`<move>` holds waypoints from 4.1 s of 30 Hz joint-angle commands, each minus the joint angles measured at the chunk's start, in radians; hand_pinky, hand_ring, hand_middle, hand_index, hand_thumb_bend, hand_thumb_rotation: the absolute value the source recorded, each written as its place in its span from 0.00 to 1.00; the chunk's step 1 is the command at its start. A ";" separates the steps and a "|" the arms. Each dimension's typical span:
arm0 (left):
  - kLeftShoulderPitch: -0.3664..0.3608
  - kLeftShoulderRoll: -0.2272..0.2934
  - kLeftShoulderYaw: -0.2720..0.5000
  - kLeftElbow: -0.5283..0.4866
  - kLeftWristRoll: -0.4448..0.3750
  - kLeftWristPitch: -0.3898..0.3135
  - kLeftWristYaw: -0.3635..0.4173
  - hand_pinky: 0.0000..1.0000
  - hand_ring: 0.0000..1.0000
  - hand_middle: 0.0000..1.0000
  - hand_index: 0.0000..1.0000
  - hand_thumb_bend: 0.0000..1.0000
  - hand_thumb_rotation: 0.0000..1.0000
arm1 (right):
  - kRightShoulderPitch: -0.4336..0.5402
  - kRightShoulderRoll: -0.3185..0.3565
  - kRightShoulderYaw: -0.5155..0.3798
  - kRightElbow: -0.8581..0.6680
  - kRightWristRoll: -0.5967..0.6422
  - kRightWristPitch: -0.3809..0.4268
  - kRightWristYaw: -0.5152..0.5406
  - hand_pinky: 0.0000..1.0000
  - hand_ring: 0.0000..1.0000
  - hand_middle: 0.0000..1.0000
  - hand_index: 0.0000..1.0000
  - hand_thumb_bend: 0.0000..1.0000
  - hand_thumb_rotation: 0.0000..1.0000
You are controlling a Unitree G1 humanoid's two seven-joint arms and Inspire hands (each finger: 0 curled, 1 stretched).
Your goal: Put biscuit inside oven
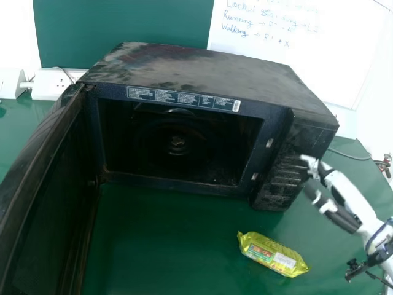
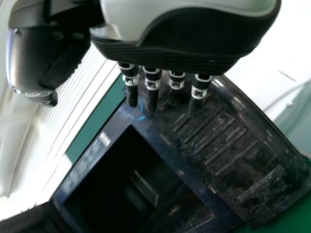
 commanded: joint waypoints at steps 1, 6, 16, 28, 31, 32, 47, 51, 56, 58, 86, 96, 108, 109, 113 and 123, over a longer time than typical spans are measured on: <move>0.012 -0.005 -0.007 -0.013 0.005 -0.004 0.004 0.81 0.83 0.87 0.86 1.00 1.00 | 0.025 -0.048 0.006 -0.020 -0.062 -0.023 0.002 0.91 0.93 0.96 0.96 0.78 0.93; 0.014 -0.006 -0.008 -0.016 0.005 -0.003 0.004 0.76 0.78 0.84 0.84 1.00 1.00 | 0.050 -0.104 0.014 -0.099 -0.200 -0.022 -0.011 0.91 0.93 0.96 0.97 0.77 0.92; 0.019 -0.012 -0.013 -0.033 0.013 0.002 0.014 0.79 0.82 0.88 0.88 1.00 1.00 | 0.066 -0.252 0.043 -0.170 -0.274 -0.003 0.095 0.91 0.93 0.96 0.96 0.78 0.91; 0.025 -0.016 -0.024 -0.041 0.012 -0.006 0.009 0.79 0.81 0.87 0.88 1.00 1.00 | 0.038 -0.425 0.120 -0.162 -0.336 -0.069 0.209 0.92 0.93 0.96 0.96 0.78 0.91; 0.028 -0.019 -0.028 -0.046 0.014 -0.008 0.007 0.77 0.81 0.85 0.87 1.00 1.00 | 0.032 -0.446 0.144 -0.162 -0.353 -0.070 0.222 0.92 0.93 0.96 0.97 0.77 0.91; 0.030 -0.020 -0.029 -0.049 0.017 -0.008 0.008 0.76 0.80 0.85 0.86 1.00 1.00 | 0.030 -0.454 0.154 -0.163 -0.359 -0.072 0.226 0.92 0.94 0.97 0.97 0.77 0.92; 0.052 -0.033 -0.032 -0.069 0.031 -0.016 0.015 0.72 0.80 0.85 0.84 1.00 1.00 | 0.072 -0.428 0.248 -0.165 -0.509 -0.054 0.198 0.90 0.93 0.96 0.97 0.76 0.94; 0.057 -0.033 -0.033 -0.078 0.030 -0.007 0.022 0.70 0.80 0.85 0.84 1.00 1.00 | 0.070 -0.424 0.277 -0.155 -0.539 -0.050 0.173 0.90 0.93 0.97 0.97 0.77 0.93; 0.060 -0.028 -0.030 -0.074 0.024 -0.003 0.020 0.71 0.79 0.84 0.84 1.00 1.00 | 0.066 -0.421 0.299 -0.149 -0.561 -0.025 0.151 0.90 0.94 0.98 0.98 0.77 0.93; 0.059 -0.027 -0.031 -0.072 0.024 -0.002 0.020 0.70 0.79 0.84 0.83 1.00 1.00 | 0.064 -0.420 0.303 -0.147 -0.569 -0.016 0.141 0.91 0.94 0.97 0.98 0.77 0.93; 0.041 -0.024 -0.027 -0.043 0.026 -0.019 0.013 0.88 0.84 0.91 0.91 1.00 1.00 | -0.050 -0.402 0.365 -0.138 -0.703 0.159 0.116 0.91 0.94 0.97 0.97 0.78 0.92; 0.045 -0.025 -0.028 -0.046 0.024 -0.018 0.014 0.86 0.80 0.90 0.91 1.00 1.00 | -0.066 -0.394 0.385 -0.148 -0.720 0.171 0.116 0.91 0.94 0.97 0.96 0.79 0.92; 0.058 -0.029 -0.032 -0.056 0.024 -0.024 0.007 0.86 0.86 0.92 0.92 1.00 1.00 | -0.075 -0.373 0.416 -0.175 -0.688 0.204 0.163 0.92 0.94 0.97 0.97 0.78 0.93; 0.061 -0.028 -0.032 -0.059 0.021 -0.021 0.006 0.87 0.87 0.93 0.92 1.00 1.00 | -0.077 -0.372 0.417 -0.177 -0.682 0.210 0.170 0.93 0.94 0.97 0.97 0.78 0.93; 0.067 -0.032 -0.032 -0.067 0.029 -0.020 0.015 0.89 0.88 0.93 0.92 1.00 1.00 | -0.070 -0.374 0.414 -0.171 -0.663 0.196 0.169 0.91 0.94 0.97 0.97 0.78 0.93; 0.074 -0.029 -0.031 -0.061 0.018 -0.029 0.002 0.85 0.84 0.91 0.90 1.00 1.00 | -0.052 -0.338 0.416 -0.130 -0.656 0.158 0.107 0.92 0.95 0.98 0.98 0.78 0.94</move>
